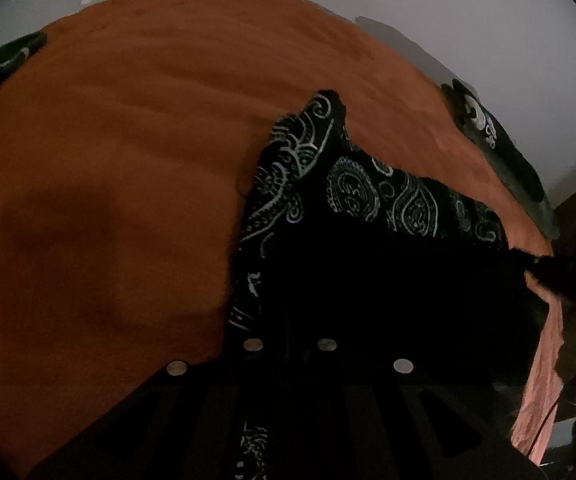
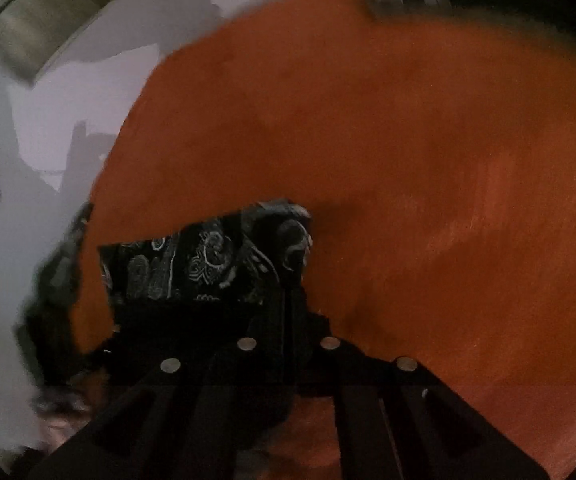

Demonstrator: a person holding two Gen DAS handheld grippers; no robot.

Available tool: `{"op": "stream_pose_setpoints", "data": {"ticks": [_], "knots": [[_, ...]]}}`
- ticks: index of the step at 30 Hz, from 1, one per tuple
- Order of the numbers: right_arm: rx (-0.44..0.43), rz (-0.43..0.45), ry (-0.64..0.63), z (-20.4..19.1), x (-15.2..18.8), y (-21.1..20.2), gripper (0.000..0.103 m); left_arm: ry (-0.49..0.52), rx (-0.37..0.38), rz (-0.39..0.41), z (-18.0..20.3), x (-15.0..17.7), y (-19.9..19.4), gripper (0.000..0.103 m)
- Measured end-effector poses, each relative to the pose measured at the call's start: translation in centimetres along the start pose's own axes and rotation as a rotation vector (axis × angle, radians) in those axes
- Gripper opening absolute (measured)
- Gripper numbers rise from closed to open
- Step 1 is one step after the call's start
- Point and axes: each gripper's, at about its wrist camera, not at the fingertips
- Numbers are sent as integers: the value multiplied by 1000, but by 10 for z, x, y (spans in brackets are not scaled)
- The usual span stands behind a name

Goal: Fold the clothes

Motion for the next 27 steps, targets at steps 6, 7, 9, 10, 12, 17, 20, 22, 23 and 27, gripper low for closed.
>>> {"op": "stream_pose_setpoints", "data": {"ticks": [6, 7, 9, 10, 12, 17, 20, 22, 23, 27], "knots": [[-55, 102, -1, 3, -19, -14, 45, -23, 28, 25, -6, -38, -12, 13], [-50, 84, -10, 2, -23, -8, 45, -8, 15, 20, -1, -46, -7, 22], [2, 36, -17, 5, -29, 10, 42, 23, -12, 11, 11, -62, 6, 28], [26, 24, -28, 6, -31, 17, 22, 39, -29, 9, 22, -68, 16, 27], [57, 26, -88, -1, -29, 19, 3, 65, -39, 29, 22, -67, 17, 6], [69, 300, -487, -59, 3, -27, 3, 80, -74, 155, 27, -77, 6, 1], [214, 129, -495, -44, -3, 13, 3, 118, -131, 94, 32, -79, 23, 2], [263, 17, -455, -35, -7, 34, 4, 99, -135, 55, 31, -79, 26, 5], [270, -9, -428, -33, -8, 36, 4, 85, -135, 38, 31, -78, 27, 5], [155, 182, -254, -35, 7, -34, 23, -5, -55, 61, 19, -74, -13, 16]]}}
Point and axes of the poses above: each gripper's, at about its wrist camera, not at the fingertips, and y roughly the way its jaws point, z to its right, x to its underside, and after that the axes turned 13 degrees about -x, right-handed
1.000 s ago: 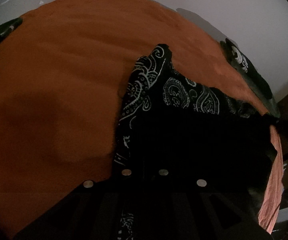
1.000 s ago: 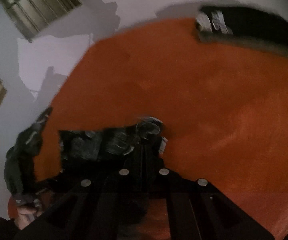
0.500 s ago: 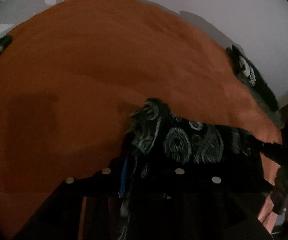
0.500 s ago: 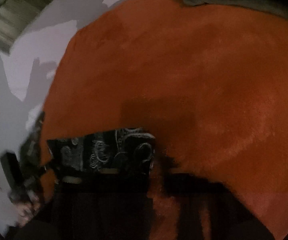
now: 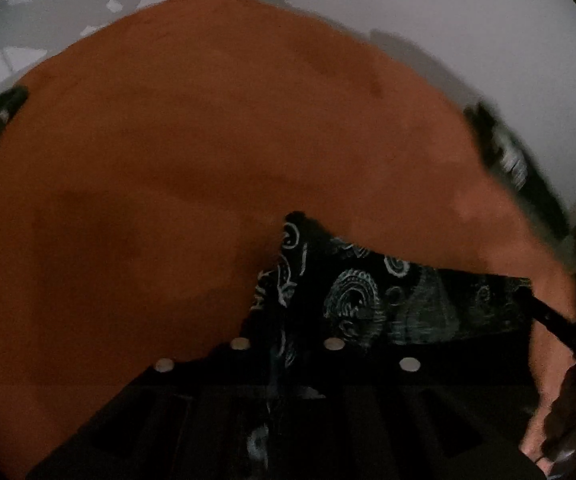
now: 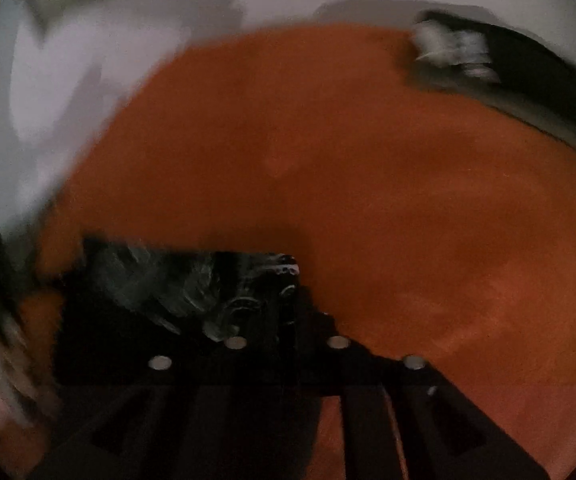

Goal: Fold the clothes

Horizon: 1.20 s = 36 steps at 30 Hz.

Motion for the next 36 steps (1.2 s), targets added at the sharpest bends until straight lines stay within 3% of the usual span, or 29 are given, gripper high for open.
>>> {"op": "stream_pose_setpoints", "data": {"ticks": [1, 3, 7, 10, 11, 12, 13, 15, 16, 17, 19, 22, 24, 25, 26, 29, 33, 36], "knots": [[-5, 46, 31, 3, 8, -25, 32, -13, 17, 28, -5, 3, -18, 19], [-16, 110, 88, 6, 24, -68, 35, 13, 47, 51, -4, 18, -48, 26], [-157, -81, 215, 10, 94, -80, 35, 193, 79, -34, 6, 72, -78, 28], [-212, -177, 305, 13, 147, -67, 35, 289, 40, -102, 18, 114, -65, 27], [-228, -191, 326, 14, 161, -61, 35, 299, 13, -120, 21, 124, -55, 25], [-256, -191, 347, 14, 170, -55, 35, 287, -18, -129, 20, 130, -45, 10], [-287, -184, 365, 15, 176, -50, 35, 266, -48, -133, 18, 134, -35, 2], [-359, -131, 333, 16, 177, -44, 25, 197, -81, -97, 6, 132, -37, 2], [-375, -107, 306, 15, 176, -43, 2, 159, -93, -73, -1, 130, -40, 1], [-361, -91, 280, 12, 173, -46, 1, 121, -106, -50, -8, 128, -44, 0], [-347, -57, 230, 5, 167, -55, 1, 75, -118, -23, -21, 124, -51, 0], [-378, -23, 165, -11, 156, -75, 2, 68, -110, -43, -32, 123, -56, 0], [-230, -179, 160, -7, 154, -47, 23, 60, -60, -54, -39, 126, -67, 0], [-139, -270, 165, -4, 153, -30, 29, 53, -32, -60, -44, 129, -75, 0], [-99, -313, 196, 1, 154, -21, 29, 50, 1, -71, -47, 131, -82, 1], [-102, -243, 290, 7, 157, -43, 29, 71, 91, -129, -50, 146, -105, 3], [-75, -162, 191, -16, 154, -74, 29, 133, 170, -194, -33, 175, -123, 12], [-179, -74, 129, -37, 142, -83, 29, 207, 147, -194, -15, 196, -117, 14]]}}
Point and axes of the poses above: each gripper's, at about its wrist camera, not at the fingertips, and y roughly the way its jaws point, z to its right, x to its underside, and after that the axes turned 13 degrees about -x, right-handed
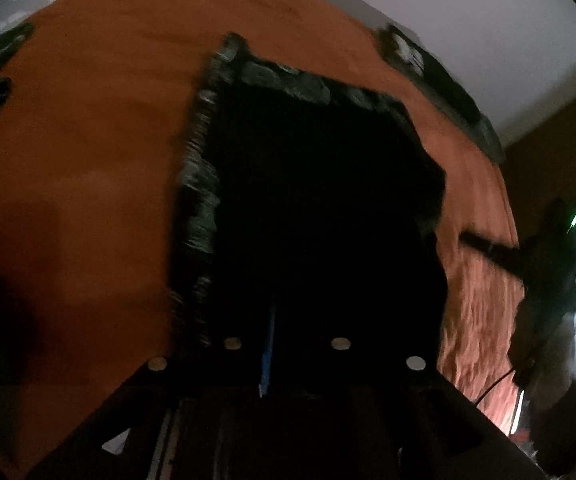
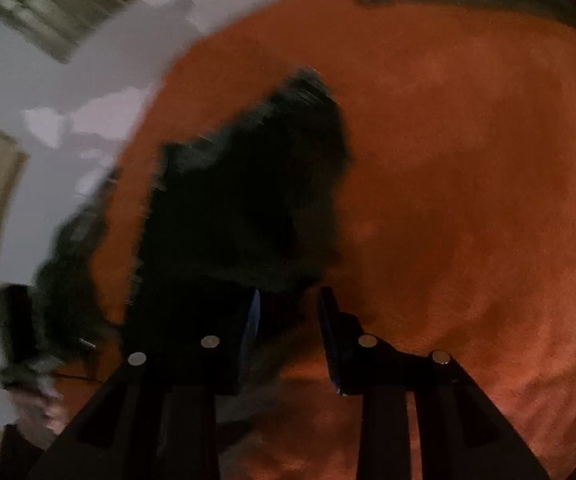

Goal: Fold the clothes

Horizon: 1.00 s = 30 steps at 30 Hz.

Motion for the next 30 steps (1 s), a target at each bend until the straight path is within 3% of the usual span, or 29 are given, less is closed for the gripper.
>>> {"op": "stream_pose_setpoints", "data": {"ticks": [2, 3, 4, 5, 6, 9, 11, 13, 15, 17, 19, 21, 22, 24, 26, 28, 30], "knots": [[-49, 25, -29, -3, -5, 17, 32, 39, -107, 7, 8, 3, 19, 14], [-23, -2, -39, 0, -5, 37, 32, 36, -154, 15, 5, 5, 26, 11], [18, -49, -44, 7, -3, 57, 32, 22, -195, 22, 0, 6, 32, 2], [78, -122, -42, 17, 2, 76, 32, -7, -215, 27, -7, 7, 35, 2], [107, -151, -50, 24, 6, 86, 32, -52, -205, 21, -15, 8, 33, 2], [58, -132, -99, 10, -1, 66, 32, -120, -167, 15, -24, 6, 13, 2], [-6, -32, -138, 0, -13, 29, 37, -74, -135, 38, -14, -6, -2, 2], [11, 38, -142, 0, -27, 7, 55, -26, -121, 51, -3, -26, -1, 6], [50, 64, -121, 6, -40, -3, 56, 16, -113, 62, 9, -49, 5, 9], [20, 34, -63, 17, -52, 5, 56, 15, -118, 50, 19, -68, 24, 10], [-27, 20, -13, 26, -62, 15, 56, 12, -77, 25, 35, -77, 41, 10], [-54, 3, -14, 24, -67, 33, 54, 47, -30, 40, 54, -80, 51, 11], [-29, -32, -29, 26, -71, 45, 50, 82, -55, 65, 64, -81, 57, 11], [22, -101, -60, 29, -77, 70, 31, 94, -189, 91, 64, -82, 77, 11], [95, -147, -29, 49, -92, 91, 14, 34, -216, 107, 42, -85, 85, 5], [125, -118, 50, 68, -111, 93, 7, -29, -203, 127, 18, -88, 87, 2], [199, -74, 31, 60, -126, 82, 7, -33, -210, 148, 8, -86, 82, 2]]}}
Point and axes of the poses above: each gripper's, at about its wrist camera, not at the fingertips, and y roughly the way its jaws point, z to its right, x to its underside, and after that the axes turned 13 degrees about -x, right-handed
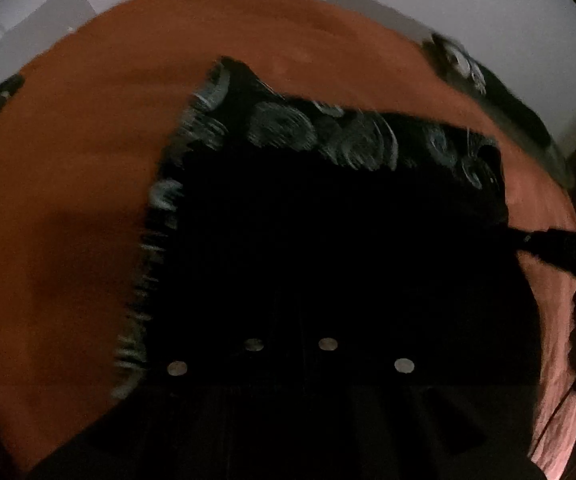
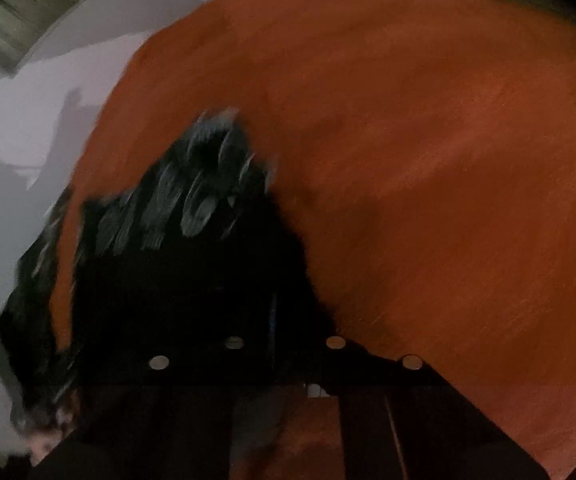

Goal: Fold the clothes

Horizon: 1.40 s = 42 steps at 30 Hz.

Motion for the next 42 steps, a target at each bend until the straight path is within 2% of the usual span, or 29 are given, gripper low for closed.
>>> {"op": "stream_pose_setpoints", "data": {"ticks": [1, 4, 5, 7, 10, 11, 14, 15, 18, 20, 24, 27, 31, 34, 37, 39, 40, 42], "knots": [[10, 36, -31, -8, -4, -12, 10, 9, -1, 5, -2, 2, -5, 2], [-63, 187, -126, -35, -8, -51, 10, 34, -3, 20, -7, 10, -21, 4], [-88, 209, -149, -43, -9, -55, 10, 43, -4, 25, -9, 12, -26, 4], [-117, 146, -163, -51, -10, -35, 11, 45, 23, 33, -9, 23, -48, 5], [-10, -94, -99, -36, 1, 33, 11, 38, 67, 26, -8, 46, -83, 5], [21, -122, -85, -32, 5, 46, 10, 33, 82, 22, -7, 55, -95, 5], [-25, 25, -108, -58, 16, -2, 12, -1, 125, 15, -20, 97, -136, 5], [-51, 69, -119, -69, 25, -23, 12, -13, 130, 16, -26, 111, -147, 5], [-128, 161, -170, -103, 75, -96, 24, -73, 167, 1, -49, 156, -170, 9], [-103, 182, -196, -118, 117, -130, 27, -115, 188, -12, -61, 185, -178, 10], [-61, 184, -247, -143, 211, -166, 27, -204, 136, -3, -79, 229, -192, 10], [-84, 176, -231, -152, 265, -162, 27, -232, 143, -48, -85, 249, -192, 10], [-167, 117, -193, -162, 316, -142, 27, -293, 137, -115, -101, 280, -186, 22], [-198, 35, -185, -172, 331, -116, 27, -343, 140, -141, -109, 287, -175, 22], [-196, 32, -217, -184, 335, -104, 27, -382, 141, -157, -115, 290, -167, 22], [-117, 10, -235, -186, 334, -88, 41, -392, 156, -144, -115, 286, -169, 29], [-69, -24, -224, -181, 337, -77, 56, -392, 163, -137, -115, 285, -170, 34], [4, -102, -190, -162, 348, -51, 56, -386, 162, -130, -113, 281, -170, 38]]}}
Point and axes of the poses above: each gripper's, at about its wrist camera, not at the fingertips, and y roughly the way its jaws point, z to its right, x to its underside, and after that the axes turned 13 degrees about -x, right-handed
